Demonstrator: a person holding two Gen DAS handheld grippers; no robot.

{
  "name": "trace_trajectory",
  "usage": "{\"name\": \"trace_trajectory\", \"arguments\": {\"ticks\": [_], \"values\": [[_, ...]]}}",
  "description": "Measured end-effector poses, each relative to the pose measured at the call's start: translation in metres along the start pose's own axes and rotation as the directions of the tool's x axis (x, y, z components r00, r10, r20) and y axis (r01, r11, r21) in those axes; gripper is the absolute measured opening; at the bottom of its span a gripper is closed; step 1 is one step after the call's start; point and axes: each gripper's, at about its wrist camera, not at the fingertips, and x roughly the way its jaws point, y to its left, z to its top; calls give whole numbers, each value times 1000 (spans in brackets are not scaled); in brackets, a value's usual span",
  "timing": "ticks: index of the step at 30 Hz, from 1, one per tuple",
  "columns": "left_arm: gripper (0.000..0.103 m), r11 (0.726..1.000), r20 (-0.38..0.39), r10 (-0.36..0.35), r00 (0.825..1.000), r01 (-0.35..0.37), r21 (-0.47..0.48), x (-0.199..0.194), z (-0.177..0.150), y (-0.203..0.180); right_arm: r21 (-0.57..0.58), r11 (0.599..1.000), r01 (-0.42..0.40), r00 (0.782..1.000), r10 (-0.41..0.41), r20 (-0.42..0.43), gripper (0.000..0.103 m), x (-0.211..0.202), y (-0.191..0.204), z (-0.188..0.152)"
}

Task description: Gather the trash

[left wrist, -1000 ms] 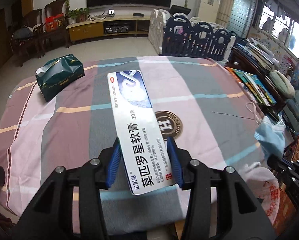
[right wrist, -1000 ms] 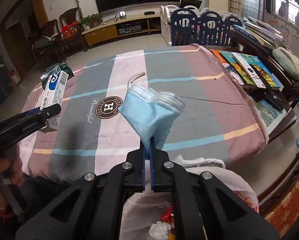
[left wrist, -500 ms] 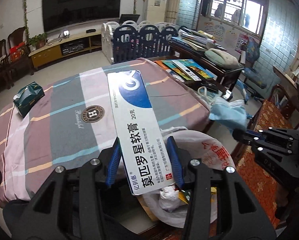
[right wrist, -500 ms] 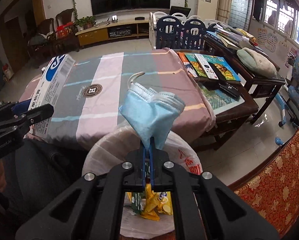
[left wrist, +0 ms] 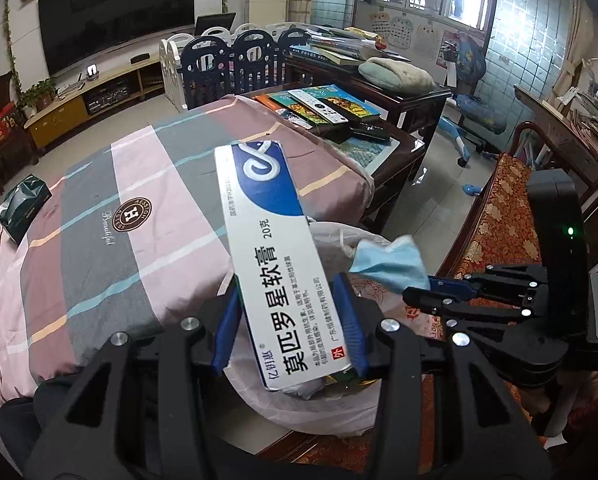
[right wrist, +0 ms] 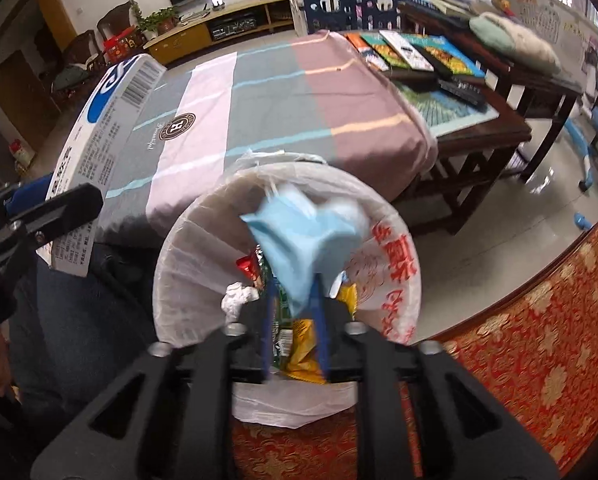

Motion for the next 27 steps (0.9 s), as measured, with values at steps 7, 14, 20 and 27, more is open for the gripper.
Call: {"name": "trace_trajectory", "arguments": {"ticks": [7,14,20,27], "values": [[50,997,-57,-82,995,82,12,12,-5,-8,150,988,-26,993,8,120,64,-35,-26,15],[81,998,-24,-44,999,44,36,3,-3,-9,184,983,8,979,-45,200,65,-70,-22,23],[94,955,27,293,956,-291,-65,-53,-17,43,104,982,156,957,-176,229,78,-96,48,22],[98,897,25,386,922,-369,-244,-121,-55,93,-63,986,155,953,-132,271,79,-98,135,1]]}}
